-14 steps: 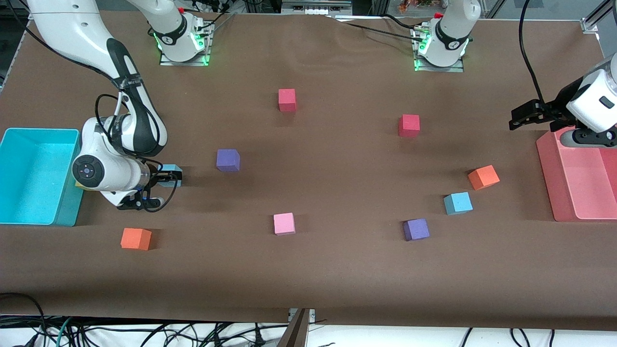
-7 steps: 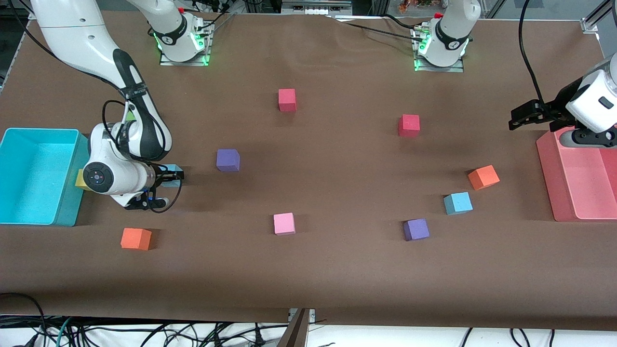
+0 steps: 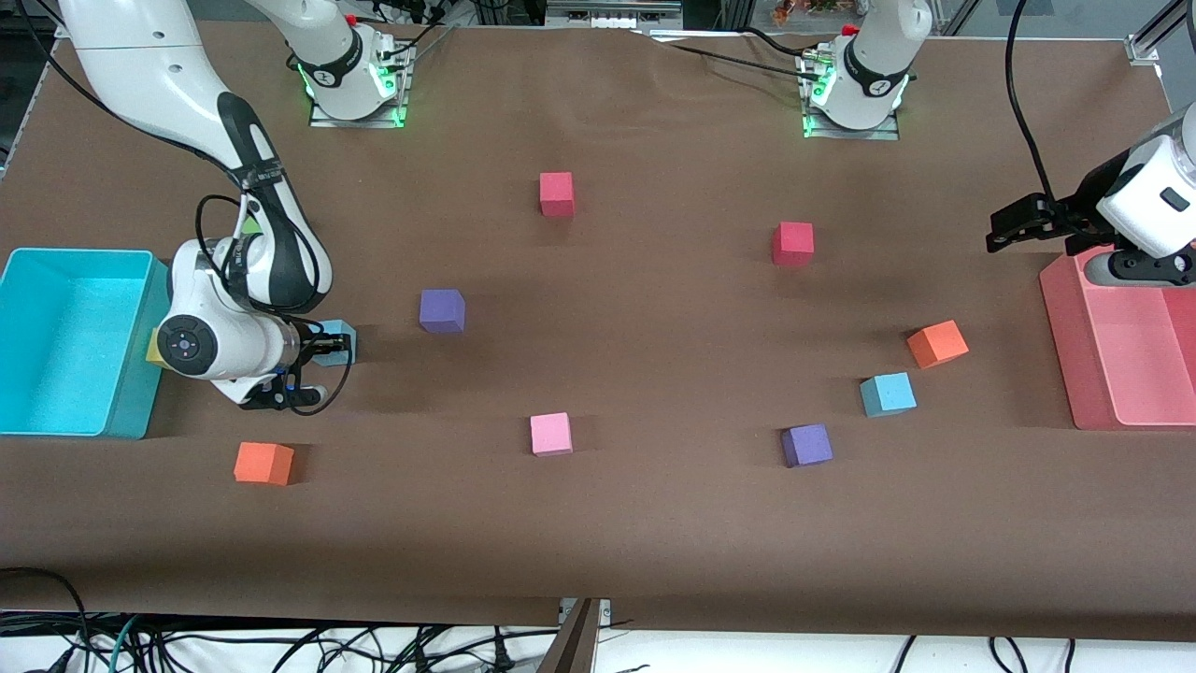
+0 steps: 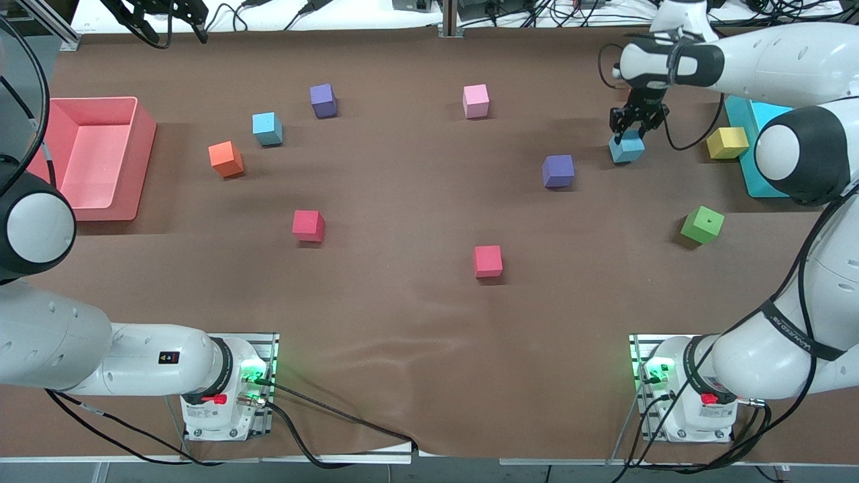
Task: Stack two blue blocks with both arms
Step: 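Close the right gripper on the light-blue cube and lift it, then carry the light-blue cube with the right gripper toward the table middle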
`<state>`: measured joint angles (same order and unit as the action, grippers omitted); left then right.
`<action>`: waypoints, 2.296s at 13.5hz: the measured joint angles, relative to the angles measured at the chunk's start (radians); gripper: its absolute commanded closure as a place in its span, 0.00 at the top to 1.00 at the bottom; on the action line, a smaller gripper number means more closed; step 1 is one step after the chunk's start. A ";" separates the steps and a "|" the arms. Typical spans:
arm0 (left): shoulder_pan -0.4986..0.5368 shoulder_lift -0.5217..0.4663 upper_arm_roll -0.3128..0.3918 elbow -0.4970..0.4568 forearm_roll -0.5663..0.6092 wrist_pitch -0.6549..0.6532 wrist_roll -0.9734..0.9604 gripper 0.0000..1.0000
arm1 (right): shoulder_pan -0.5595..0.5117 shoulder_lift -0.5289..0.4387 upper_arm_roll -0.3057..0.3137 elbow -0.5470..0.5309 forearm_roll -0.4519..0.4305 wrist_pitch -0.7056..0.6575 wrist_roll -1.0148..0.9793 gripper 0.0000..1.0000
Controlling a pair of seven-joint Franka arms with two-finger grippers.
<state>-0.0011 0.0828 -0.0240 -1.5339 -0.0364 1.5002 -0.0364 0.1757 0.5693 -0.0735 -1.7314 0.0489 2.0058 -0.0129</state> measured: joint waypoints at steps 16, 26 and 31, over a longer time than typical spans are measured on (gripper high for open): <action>0.002 0.000 0.005 -0.010 0.000 0.001 0.000 1.00 | 0.461 0.183 0.081 0.486 0.085 -0.223 0.504 0.00; 0.003 0.000 0.006 -0.011 0.000 0.001 0.000 1.00 | 0.538 0.352 0.122 0.545 0.149 -0.076 0.654 0.99; 0.003 0.000 0.006 -0.011 0.000 0.001 0.000 1.00 | 0.538 0.354 0.121 0.550 0.149 -0.056 0.624 1.00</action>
<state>0.0015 0.0828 -0.0185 -1.5446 -0.0364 1.5014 -0.0364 0.7141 0.9232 0.0478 -1.1810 0.1974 1.9496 0.6107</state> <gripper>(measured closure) 0.000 0.163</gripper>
